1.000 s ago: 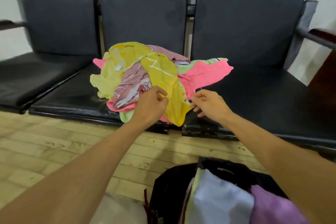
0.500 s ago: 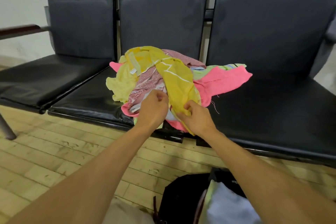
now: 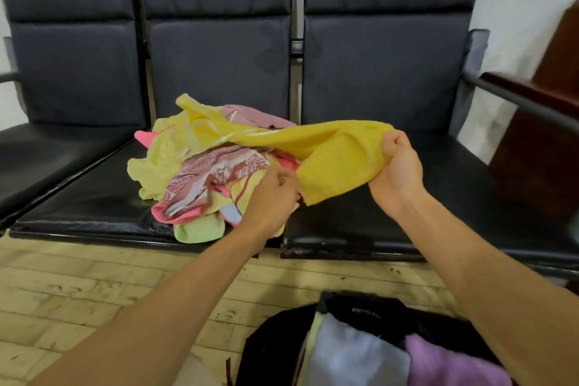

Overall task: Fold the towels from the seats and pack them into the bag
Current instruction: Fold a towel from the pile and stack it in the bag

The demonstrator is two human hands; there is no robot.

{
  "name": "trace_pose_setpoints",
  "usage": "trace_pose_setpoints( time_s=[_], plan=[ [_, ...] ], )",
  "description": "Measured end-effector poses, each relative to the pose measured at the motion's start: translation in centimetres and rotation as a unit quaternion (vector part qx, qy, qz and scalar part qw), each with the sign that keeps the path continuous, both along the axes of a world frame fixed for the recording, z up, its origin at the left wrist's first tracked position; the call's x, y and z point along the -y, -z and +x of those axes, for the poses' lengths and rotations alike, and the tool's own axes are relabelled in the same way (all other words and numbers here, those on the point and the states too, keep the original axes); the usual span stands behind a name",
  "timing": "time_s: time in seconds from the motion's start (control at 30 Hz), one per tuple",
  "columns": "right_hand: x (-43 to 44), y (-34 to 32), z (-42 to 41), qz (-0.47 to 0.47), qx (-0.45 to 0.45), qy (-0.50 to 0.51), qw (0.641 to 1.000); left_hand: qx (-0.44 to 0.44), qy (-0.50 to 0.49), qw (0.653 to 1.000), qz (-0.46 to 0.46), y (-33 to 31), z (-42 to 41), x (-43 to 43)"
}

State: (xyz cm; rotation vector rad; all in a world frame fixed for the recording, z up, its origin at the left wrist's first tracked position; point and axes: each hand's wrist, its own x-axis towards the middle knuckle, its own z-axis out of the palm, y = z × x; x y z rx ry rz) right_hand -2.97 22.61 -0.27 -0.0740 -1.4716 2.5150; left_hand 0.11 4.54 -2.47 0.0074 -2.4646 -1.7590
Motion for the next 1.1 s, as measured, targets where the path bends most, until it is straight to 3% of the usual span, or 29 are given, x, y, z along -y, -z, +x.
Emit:
trace_pose_setpoints(
  time_s=[0.2,0.33,0.5,0.63,0.8,0.87,1.0,1.1],
  plan=[
    [-7.6,0.0,2.7,-0.11,0.033,0.054,0.992,0.079,0.066,0.991,0.085,0.4,0.5,-6.0],
    [-11.3,1.3,4.8,-0.092,0.074,0.082,0.99,0.123,0.096,0.978,0.137,0.6,1.3,-9.6],
    [-15.5,2.0,7.1,-0.087,0.145,0.12,0.978,0.19,0.091,0.94,0.269,1.7,2.1,-14.2],
    [-17.0,1.4,8.2,-0.055,0.172,0.039,0.983,0.222,0.07,0.926,0.295,3.1,2.5,-17.0],
    [-17.6,0.2,11.3,0.104,0.189,-0.171,0.961,0.202,0.023,0.902,0.381,2.7,2.1,-17.5],
    [-17.2,0.5,12.3,0.217,0.158,-0.221,0.938,0.222,-0.02,0.889,0.4,2.6,2.1,-17.1],
    [-16.5,1.4,13.4,0.35,0.14,-0.247,0.893,0.276,0.01,0.878,0.391,2.3,3.5,-16.6],
    [-15.9,2.3,13.2,0.477,0.153,-0.195,0.843,0.276,0.085,0.884,0.368,1.5,4.7,-15.9]
  ],
)
